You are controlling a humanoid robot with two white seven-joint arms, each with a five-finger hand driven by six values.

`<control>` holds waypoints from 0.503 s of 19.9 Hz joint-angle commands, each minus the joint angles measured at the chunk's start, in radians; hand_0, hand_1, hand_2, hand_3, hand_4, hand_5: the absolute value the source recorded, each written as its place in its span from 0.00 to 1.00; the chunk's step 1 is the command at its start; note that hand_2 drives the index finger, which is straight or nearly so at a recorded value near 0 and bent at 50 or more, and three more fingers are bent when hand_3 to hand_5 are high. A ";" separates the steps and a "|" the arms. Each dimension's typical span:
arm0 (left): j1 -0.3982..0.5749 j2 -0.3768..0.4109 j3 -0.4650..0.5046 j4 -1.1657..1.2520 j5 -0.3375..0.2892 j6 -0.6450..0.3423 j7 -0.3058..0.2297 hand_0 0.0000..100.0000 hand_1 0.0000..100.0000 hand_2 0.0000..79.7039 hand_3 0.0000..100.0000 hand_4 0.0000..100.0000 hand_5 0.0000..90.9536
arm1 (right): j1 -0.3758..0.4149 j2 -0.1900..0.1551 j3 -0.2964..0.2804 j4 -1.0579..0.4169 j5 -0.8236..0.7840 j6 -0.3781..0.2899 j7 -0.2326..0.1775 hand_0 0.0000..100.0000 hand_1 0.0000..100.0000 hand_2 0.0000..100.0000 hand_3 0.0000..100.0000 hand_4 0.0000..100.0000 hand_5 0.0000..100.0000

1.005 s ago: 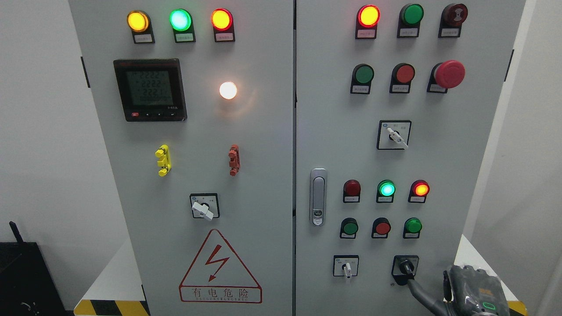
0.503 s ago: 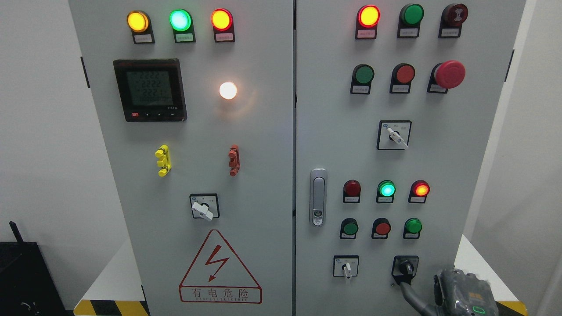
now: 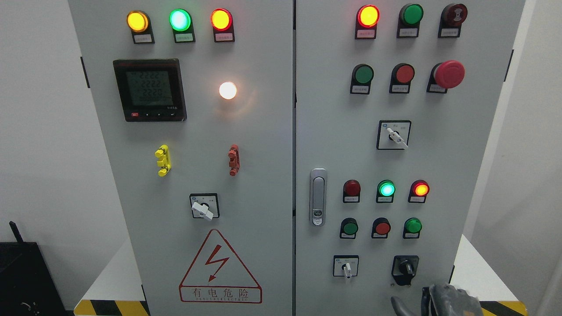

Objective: Flip black knob to close circuit

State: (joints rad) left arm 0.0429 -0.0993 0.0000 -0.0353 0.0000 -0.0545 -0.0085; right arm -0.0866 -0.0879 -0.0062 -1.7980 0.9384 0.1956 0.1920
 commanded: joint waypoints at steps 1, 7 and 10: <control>0.000 0.000 0.011 0.000 0.008 -0.001 0.001 0.00 0.00 0.00 0.05 0.02 0.00 | 0.096 0.117 -0.121 -0.092 -0.384 -0.076 0.004 0.00 0.07 0.39 0.61 0.51 0.38; 0.000 0.001 0.011 0.000 0.008 -0.001 0.001 0.00 0.00 0.00 0.05 0.02 0.00 | 0.293 0.146 -0.178 -0.144 -0.795 -0.162 0.063 0.00 0.01 0.01 0.15 0.13 0.00; 0.000 0.001 0.011 0.000 0.008 -0.001 0.001 0.00 0.00 0.00 0.05 0.02 0.00 | 0.370 0.162 -0.184 -0.144 -0.930 -0.209 0.067 0.00 0.00 0.00 0.08 0.06 0.00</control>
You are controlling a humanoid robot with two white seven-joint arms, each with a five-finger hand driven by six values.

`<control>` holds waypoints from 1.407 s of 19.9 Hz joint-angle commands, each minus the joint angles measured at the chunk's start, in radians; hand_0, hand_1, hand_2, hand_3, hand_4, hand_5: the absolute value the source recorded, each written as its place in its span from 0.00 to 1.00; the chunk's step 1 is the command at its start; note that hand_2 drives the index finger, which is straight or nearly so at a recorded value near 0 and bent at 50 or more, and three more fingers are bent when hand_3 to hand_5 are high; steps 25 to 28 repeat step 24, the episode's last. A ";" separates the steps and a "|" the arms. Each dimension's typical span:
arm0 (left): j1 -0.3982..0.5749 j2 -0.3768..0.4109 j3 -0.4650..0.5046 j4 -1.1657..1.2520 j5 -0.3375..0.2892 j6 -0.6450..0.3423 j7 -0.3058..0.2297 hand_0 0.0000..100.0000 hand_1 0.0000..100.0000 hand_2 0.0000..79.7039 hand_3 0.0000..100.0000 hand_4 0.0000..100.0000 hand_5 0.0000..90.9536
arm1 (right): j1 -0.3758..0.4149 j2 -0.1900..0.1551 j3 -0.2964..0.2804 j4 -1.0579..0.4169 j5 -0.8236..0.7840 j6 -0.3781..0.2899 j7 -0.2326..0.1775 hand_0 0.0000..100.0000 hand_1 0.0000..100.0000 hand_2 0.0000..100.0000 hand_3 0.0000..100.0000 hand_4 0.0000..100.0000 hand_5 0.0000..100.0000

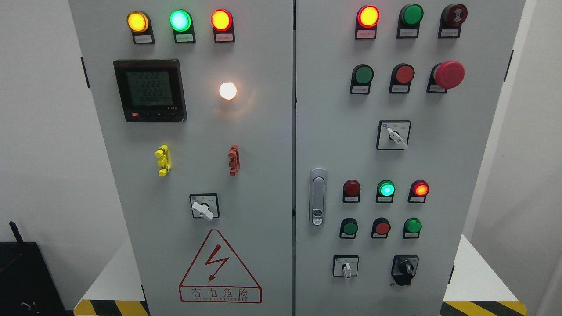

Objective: Flip black knob to close circuit

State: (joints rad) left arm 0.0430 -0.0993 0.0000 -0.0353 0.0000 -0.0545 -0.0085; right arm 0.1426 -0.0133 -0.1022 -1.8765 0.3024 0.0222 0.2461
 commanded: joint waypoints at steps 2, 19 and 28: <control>0.000 0.001 0.011 0.000 0.008 -0.001 0.001 0.00 0.00 0.00 0.05 0.02 0.00 | 0.181 0.084 -0.090 -0.064 -0.356 -0.076 0.031 0.00 0.00 0.00 0.05 0.04 0.00; 0.000 0.001 0.011 0.000 0.008 -0.001 0.001 0.00 0.00 0.00 0.05 0.02 0.00 | 0.330 0.079 -0.077 -0.039 -0.464 -0.217 0.094 0.00 0.00 0.00 0.00 0.00 0.00; 0.000 0.000 0.011 0.000 0.008 -0.001 0.001 0.00 0.00 0.00 0.05 0.02 0.00 | 0.321 0.081 -0.079 -0.038 -0.464 -0.215 0.094 0.00 0.00 0.00 0.00 0.00 0.00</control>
